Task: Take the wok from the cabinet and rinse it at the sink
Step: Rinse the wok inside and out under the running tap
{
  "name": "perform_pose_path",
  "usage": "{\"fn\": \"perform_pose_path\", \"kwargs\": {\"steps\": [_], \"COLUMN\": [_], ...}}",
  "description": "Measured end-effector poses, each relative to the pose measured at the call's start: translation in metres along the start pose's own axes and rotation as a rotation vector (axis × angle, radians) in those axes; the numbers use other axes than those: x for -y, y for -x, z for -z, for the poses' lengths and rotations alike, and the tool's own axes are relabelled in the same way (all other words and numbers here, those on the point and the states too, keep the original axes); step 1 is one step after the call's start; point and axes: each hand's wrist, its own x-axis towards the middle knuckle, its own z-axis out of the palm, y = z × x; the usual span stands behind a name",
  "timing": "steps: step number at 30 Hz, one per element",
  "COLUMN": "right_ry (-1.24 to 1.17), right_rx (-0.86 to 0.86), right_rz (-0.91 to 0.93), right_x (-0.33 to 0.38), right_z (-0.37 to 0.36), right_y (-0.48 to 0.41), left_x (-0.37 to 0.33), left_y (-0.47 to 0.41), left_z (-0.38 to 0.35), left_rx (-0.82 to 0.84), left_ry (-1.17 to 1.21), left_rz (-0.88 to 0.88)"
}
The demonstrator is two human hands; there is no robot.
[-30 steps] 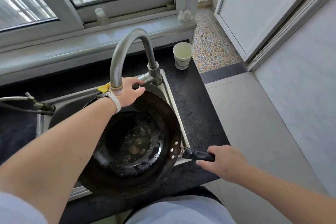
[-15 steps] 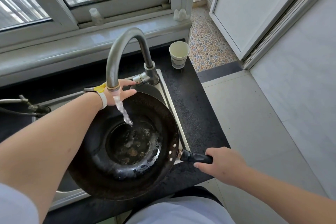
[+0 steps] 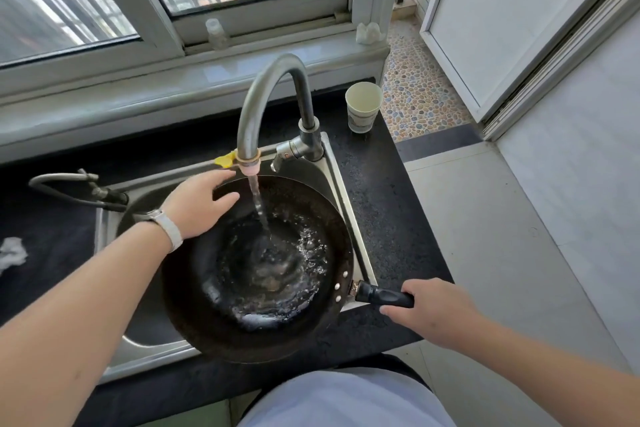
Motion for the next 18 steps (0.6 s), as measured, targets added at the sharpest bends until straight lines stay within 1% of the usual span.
{"fn": "perform_pose_path", "kwargs": {"steps": [3,5,10,13,16,18], "right_ry": [-0.025,-0.052,-0.041,-0.038,-0.013,-0.011], "right_rx": [-0.002,0.005,-0.001,-0.009,-0.030,-0.042], "right_rz": [-0.017,-0.024,-0.034,-0.045,-0.055,-0.057], "right_x": [0.004,0.007,0.016,0.016,0.017,0.018], "right_z": [-0.004,-0.006,-0.006,-0.005,-0.004,-0.002], "right_y": [-0.001,0.000,0.005,0.008,0.011,0.013], "left_x": [0.023,0.033,0.044,0.050,0.050,0.048], "left_y": [0.037,0.060,0.108,0.124,0.134,0.138], "left_z": [-0.008,-0.015,-0.028,-0.034,-0.036,-0.036], "left_rx": [-0.005,-0.043,-0.230,-0.275,-0.261,-0.235], "left_ry": [0.012,0.015,0.027,0.145,0.358,0.455], "left_rz": [0.041,0.057,0.166,0.291,0.423,0.465]}}
